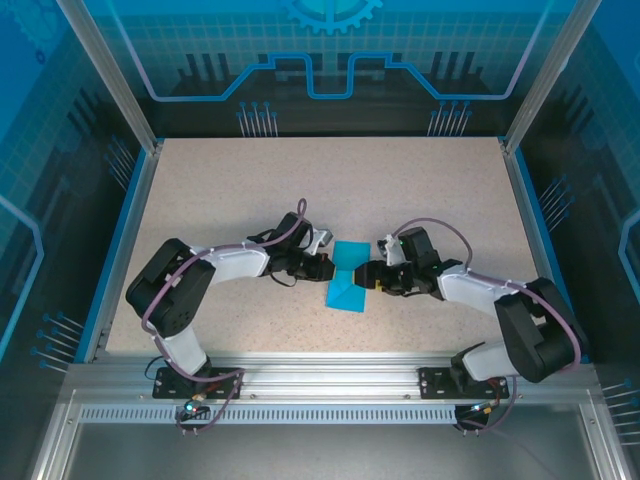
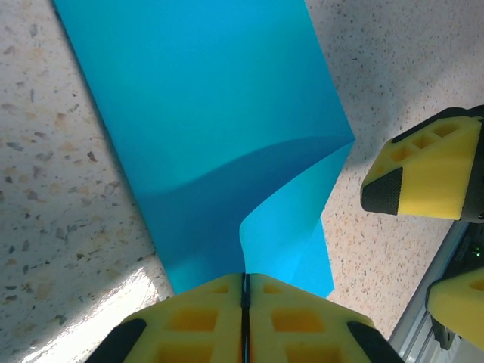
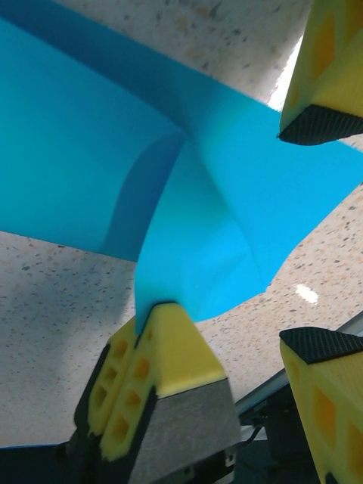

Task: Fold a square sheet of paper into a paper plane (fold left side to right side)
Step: Turn over the paper at the center of the table.

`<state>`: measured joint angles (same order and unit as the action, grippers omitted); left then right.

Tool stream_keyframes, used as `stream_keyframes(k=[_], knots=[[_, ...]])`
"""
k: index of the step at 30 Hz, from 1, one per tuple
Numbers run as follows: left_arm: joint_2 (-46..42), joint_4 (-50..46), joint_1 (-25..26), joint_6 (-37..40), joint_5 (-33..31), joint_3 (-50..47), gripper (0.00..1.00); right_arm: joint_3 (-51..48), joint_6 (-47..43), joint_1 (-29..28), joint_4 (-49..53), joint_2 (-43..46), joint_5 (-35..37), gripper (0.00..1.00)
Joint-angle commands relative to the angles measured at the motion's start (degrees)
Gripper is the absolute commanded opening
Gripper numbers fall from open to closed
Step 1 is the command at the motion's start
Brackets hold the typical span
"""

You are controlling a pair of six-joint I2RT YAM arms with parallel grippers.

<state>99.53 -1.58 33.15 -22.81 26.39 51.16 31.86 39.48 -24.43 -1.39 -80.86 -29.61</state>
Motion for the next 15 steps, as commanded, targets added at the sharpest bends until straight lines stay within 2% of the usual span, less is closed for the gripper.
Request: stream_keyframes(k=[1,7,11,13,15], knots=[[-1.7,0.7,-0.3,0.0,-0.7,-1.0,0.11,2.3,2.5,-1.1,-3.7,-3.0,-2.1,0.65],[-1.8,0.7,-0.2,-0.2,-1.1,-1.0,0.12,5.2,4.5,-2.1,-5.2,-8.9,-2.2,0.59],[-1.9,0.6,-0.2,-0.2,-1.4,-1.2,0.14,6.2,5.2,-2.6,-7.4,-11.3,-3.1,0.48],[-2.3,0.3,-0.3,-0.2,-1.9,-1.2,0.20,6.4,5.2,-2.8,-7.8,-11.7,-3.1,0.41],[-3.0,-0.3,-0.4,-0.3,-2.7,-1.3,0.30,6.5,4.6,-2.7,-7.5,-11.4,-2.5,0.32]])
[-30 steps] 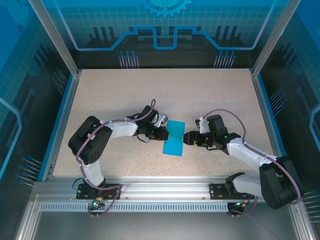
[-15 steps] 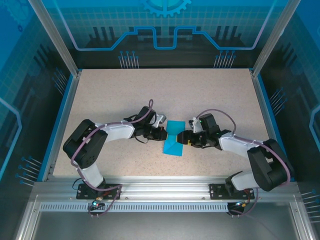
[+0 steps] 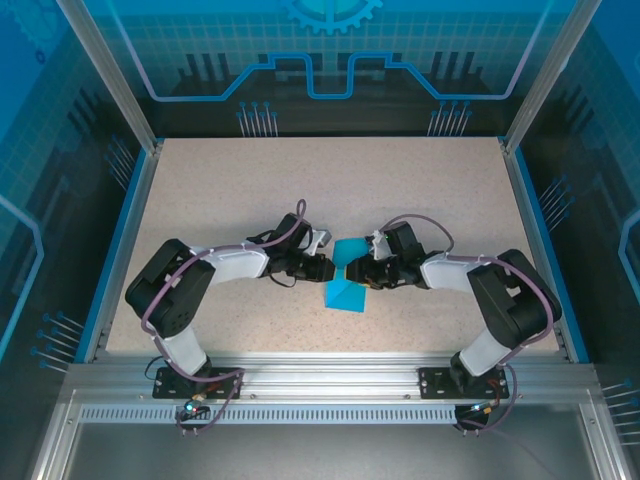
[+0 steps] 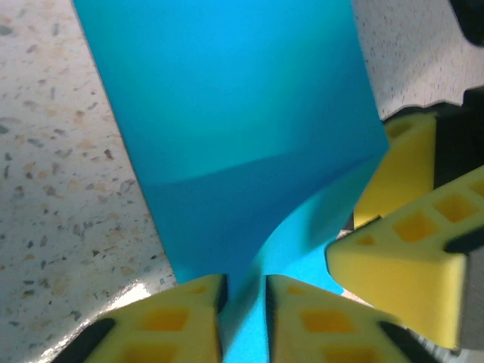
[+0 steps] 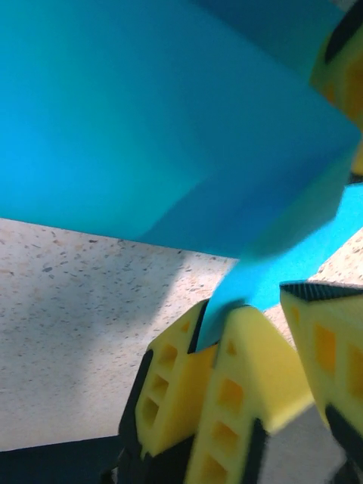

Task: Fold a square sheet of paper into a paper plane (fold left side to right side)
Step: Turn over the paper at the center of the table.

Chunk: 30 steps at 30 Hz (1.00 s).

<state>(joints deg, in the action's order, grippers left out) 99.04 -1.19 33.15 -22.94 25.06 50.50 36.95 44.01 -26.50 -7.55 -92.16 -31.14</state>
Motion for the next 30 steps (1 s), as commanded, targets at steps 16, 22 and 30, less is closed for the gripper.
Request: stream_keyframes(k=[16,22,30], knots=[[-20.4,2.3,-6.4,-8.2,0.1,-9.6,0.93,4.1,-10.5,2.1,2.2,12.3,-2.4,0.05],[-31.2,4.8,-9.1,-13.2,4.3,-10.5,0.99,7.3,-15.2,5.4,2.6,21.3,-9.5,0.05],[-35.6,15.9,-9.2,-18.7,15.7,-7.6,0.99,15.9,-17.0,5.6,1.7,26.2,-19.7,0.05]])
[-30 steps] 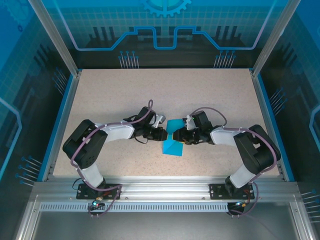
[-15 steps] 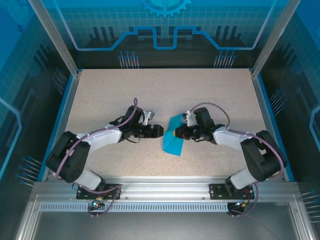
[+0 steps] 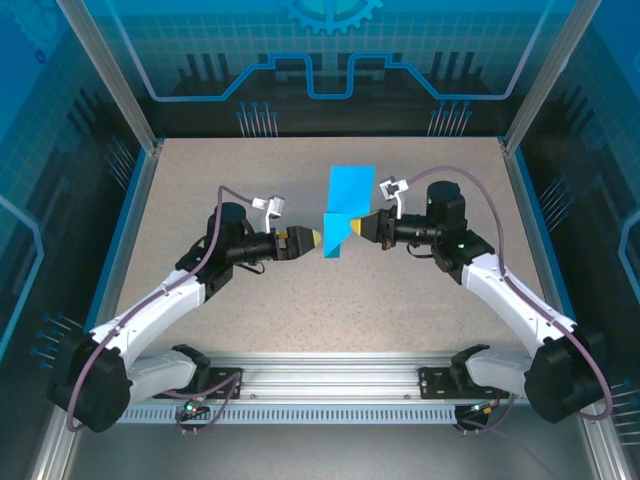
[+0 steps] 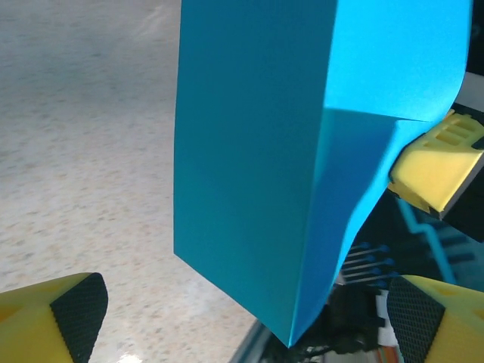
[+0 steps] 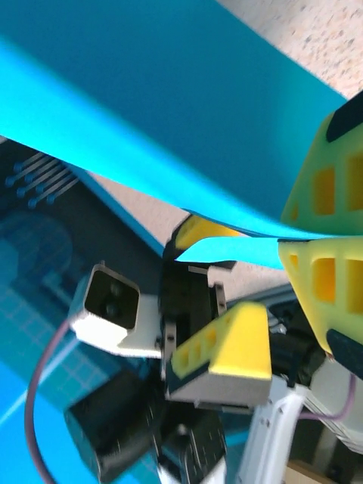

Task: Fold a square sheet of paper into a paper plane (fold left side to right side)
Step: Turn over the paper at the center of the table.

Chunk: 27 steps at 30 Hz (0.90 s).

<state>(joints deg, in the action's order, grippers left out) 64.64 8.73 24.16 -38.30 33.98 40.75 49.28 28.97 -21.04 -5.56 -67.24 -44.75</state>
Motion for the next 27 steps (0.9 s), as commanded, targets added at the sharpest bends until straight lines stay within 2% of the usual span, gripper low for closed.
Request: stream_keyframes(k=[1,6,11,14,27], knots=[[-1.3,6.7,-0.2,-3.4,7.5,2.7,0.99,4.3,-1.9,0.0,-0.3,1.4,-6.7,0.06],[-1.6,10.9,0.6,-4.5,10.7,5.0,0.99,7.3,-1.8,-2.1,-0.3,1.3,-8.5,0.05],[-1.9,12.4,2.6,-4.6,11.7,7.1,0.91,8.4,-1.3,-4.2,-1.0,0.6,-8.9,0.06],[-2.7,12.5,3.8,-3.4,11.8,8.0,0.83,7.9,0.1,-4.4,-2.5,0.5,-8.2,0.06],[-3.4,9.0,4.3,-0.9,10.1,8.2,0.38,4.8,2.3,-4.2,-4.8,1.2,-6.6,0.10]])
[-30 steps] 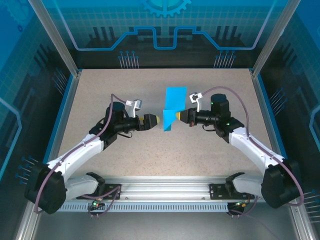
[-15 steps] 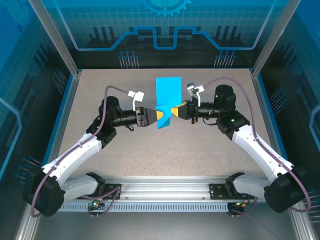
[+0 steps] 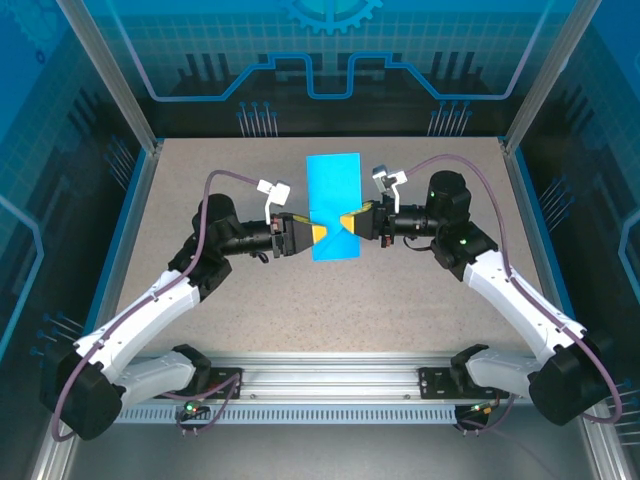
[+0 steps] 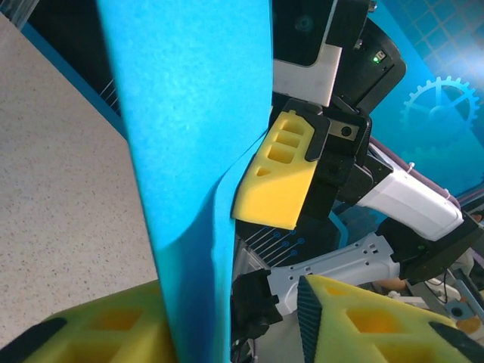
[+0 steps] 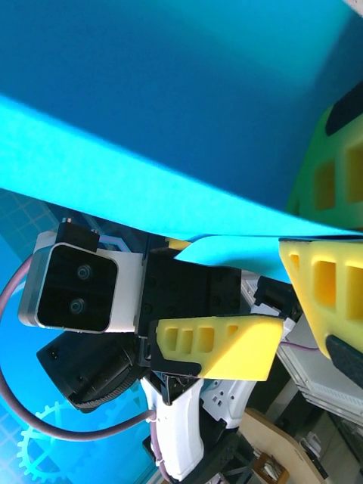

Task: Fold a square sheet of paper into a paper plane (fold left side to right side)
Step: Turn over the paper at the center of the table.

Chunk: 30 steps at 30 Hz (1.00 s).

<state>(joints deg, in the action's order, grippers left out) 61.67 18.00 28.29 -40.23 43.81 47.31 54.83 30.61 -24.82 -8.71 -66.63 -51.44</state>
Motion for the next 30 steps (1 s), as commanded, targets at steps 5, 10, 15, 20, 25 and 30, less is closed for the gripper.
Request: stream_keyframes(k=[5,10,15,20,25,30], knots=[[0.1,-3.3,0.2,2.1,-1.5,2.1,0.21,-1.5,0.3,-0.1,-0.7,1.4,0.8,0.16],[0.7,-11.5,0.4,5.7,-6.3,2.9,0.09,-2.9,-1.9,1.0,4.2,4.0,3.8,0.29],[1.1,-24.3,1.8,12.2,-15.1,4.3,0.04,-3.0,-7.8,3.1,21.3,7.3,14.8,0.41],[3.1,-41.8,8.1,20.5,-32.2,8.9,0.00,-3.6,-11.5,4.7,37.1,9.1,32.2,0.50],[7.9,-56.0,15.4,22.0,-50.7,14.5,0.00,-7.0,-10.7,8.5,46.6,11.0,48.1,0.65],[16.2,-70.4,22.6,15.5,-67.7,21.7,0.00,-11.4,-8.2,12.9,48.8,15.6,54.8,0.95]])
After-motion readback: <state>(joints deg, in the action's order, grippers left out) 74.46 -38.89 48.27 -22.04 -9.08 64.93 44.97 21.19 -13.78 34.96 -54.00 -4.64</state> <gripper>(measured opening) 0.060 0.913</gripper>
